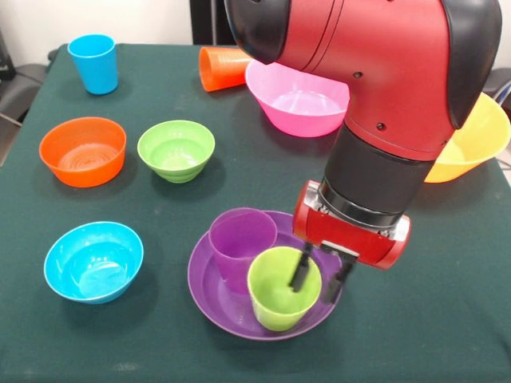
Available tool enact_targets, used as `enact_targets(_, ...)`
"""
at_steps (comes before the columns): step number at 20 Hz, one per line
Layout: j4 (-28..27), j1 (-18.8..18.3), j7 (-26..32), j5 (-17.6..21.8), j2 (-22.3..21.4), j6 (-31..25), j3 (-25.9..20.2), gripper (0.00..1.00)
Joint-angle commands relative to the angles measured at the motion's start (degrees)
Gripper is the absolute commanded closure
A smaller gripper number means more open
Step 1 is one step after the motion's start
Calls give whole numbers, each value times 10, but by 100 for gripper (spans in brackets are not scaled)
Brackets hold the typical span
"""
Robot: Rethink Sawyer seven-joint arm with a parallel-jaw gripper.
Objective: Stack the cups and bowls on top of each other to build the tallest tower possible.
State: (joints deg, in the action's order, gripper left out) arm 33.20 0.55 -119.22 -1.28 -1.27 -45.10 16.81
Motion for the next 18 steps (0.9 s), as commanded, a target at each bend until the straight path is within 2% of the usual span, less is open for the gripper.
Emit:
enact_targets(1, 10, 5, -94, -10, -2, 10, -28, 0)
enact_targets(18, 12, 9, -96, -15, -3, 8, -22, 0)
